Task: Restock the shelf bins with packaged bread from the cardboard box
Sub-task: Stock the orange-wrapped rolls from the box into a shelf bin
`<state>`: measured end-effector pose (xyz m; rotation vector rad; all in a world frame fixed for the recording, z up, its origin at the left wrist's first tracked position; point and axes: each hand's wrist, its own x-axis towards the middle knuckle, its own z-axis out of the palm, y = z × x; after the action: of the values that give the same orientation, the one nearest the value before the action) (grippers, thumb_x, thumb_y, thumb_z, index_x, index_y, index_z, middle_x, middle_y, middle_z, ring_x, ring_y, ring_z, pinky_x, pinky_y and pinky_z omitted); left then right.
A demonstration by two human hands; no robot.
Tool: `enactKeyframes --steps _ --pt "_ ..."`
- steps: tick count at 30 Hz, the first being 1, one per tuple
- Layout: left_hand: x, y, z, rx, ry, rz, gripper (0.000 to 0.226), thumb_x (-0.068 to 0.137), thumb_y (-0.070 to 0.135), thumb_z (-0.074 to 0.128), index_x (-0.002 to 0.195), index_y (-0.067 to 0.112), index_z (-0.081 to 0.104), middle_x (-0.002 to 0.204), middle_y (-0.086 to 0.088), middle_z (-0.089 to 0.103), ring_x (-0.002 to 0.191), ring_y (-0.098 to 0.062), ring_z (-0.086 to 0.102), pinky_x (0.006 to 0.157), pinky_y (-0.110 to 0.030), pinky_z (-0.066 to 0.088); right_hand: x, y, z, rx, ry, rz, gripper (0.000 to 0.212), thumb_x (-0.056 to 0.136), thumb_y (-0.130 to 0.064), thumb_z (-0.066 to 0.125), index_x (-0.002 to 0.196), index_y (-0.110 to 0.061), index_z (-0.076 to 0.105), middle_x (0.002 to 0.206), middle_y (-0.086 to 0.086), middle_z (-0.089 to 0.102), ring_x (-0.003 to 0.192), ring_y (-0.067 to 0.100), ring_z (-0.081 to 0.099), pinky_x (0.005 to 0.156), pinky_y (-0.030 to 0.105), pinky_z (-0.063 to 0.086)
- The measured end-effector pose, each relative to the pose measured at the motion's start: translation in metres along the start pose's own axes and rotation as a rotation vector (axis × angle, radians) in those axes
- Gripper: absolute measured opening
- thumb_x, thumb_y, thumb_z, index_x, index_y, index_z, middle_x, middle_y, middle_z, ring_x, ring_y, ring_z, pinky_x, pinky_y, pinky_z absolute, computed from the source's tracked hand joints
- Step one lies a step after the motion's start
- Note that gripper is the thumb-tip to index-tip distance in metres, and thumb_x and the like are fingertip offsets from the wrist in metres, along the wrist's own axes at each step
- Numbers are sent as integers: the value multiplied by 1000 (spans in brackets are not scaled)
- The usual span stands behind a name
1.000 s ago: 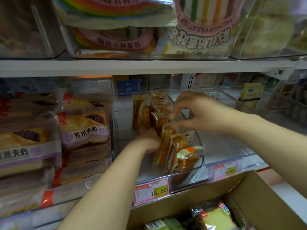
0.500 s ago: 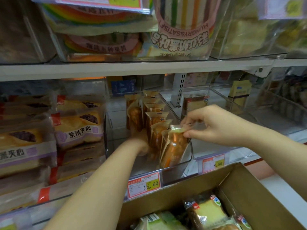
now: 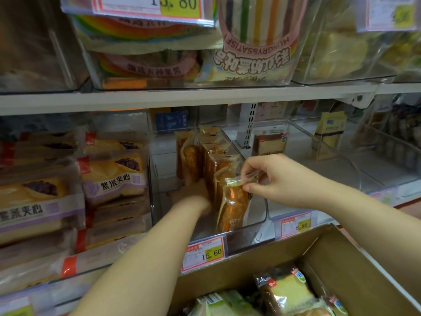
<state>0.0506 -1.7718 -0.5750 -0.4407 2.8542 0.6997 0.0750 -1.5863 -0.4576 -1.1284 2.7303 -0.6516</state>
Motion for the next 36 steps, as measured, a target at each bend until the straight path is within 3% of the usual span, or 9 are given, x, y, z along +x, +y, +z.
enactKeyframes --steps 4,8,15,22,25,28,30,33,36 --pt "-9 6 -20 20 -68 110 61 85 15 69 140 21 42 148 -10 33 128 -31 44 102 -37 41 -8 4 -3 -76 -7 -22 10 88 -19 64 91 -28 62 93 -11 66 89 7 63 82 35 53" --pt "-21 10 -35 -89 -71 194 47 86 17 68 131 15 55 134 -9 53 122 -25 49 92 -24 38 -10 4 1 -198 -22 -41 13 90 -13 60 95 -24 64 94 -6 68 89 9 64 81 34 54" --pt "-21 9 -30 -148 -93 175 42 86 20 68 126 15 58 131 -7 55 118 -24 51 89 -23 37 -12 -1 -20 -266 58 -40 17 91 -14 59 102 -24 66 95 -5 68 87 8 64 80 30 54" --pt "-14 14 -14 -156 23 128 21 90 19 61 111 16 63 145 -12 32 114 -29 51 98 -28 40 -9 -4 -5 -390 -38 -68 19 92 -9 54 102 -21 65 94 -3 67 88 14 63 81 33 52" --pt "-15 13 -11 -166 39 97 12 86 28 66 95 20 65 136 -10 43 107 -27 55 96 -35 46 -5 -5 15 -472 -136 -106 25 89 -3 53 101 -23 63 92 -1 64 86 19 62 79 37 52" --pt "-13 9 -16 -271 13 94 5 84 23 69 84 19 66 116 -7 60 95 -19 57 81 -27 44 -4 -2 26 -573 -204 -110 27 89 -2 53 104 -24 60 94 1 61 89 21 59 79 37 51" --pt "-10 6 -21 -397 48 57 14 82 17 70 95 15 67 114 -8 62 97 -21 58 78 -26 42 -4 -2 25 -592 -186 -114 24 89 -4 52 101 -24 58 96 0 60 91 21 57 81 35 50" --pt "-6 6 -25 -554 143 -29 49 84 17 66 131 13 53 130 -10 55 117 -28 54 96 -35 46 -9 -4 18 -564 -174 -110 17 95 -18 50 105 -29 57 102 -5 57 100 15 51 86 22 34" --pt "-3 7 -24 -689 193 -82 54 87 13 59 139 12 42 134 -15 51 121 -33 51 102 -43 44 -16 -7 12 -451 -118 -108 21 92 -40 55 110 -31 60 107 -14 57 103 6 48 93 23 35"
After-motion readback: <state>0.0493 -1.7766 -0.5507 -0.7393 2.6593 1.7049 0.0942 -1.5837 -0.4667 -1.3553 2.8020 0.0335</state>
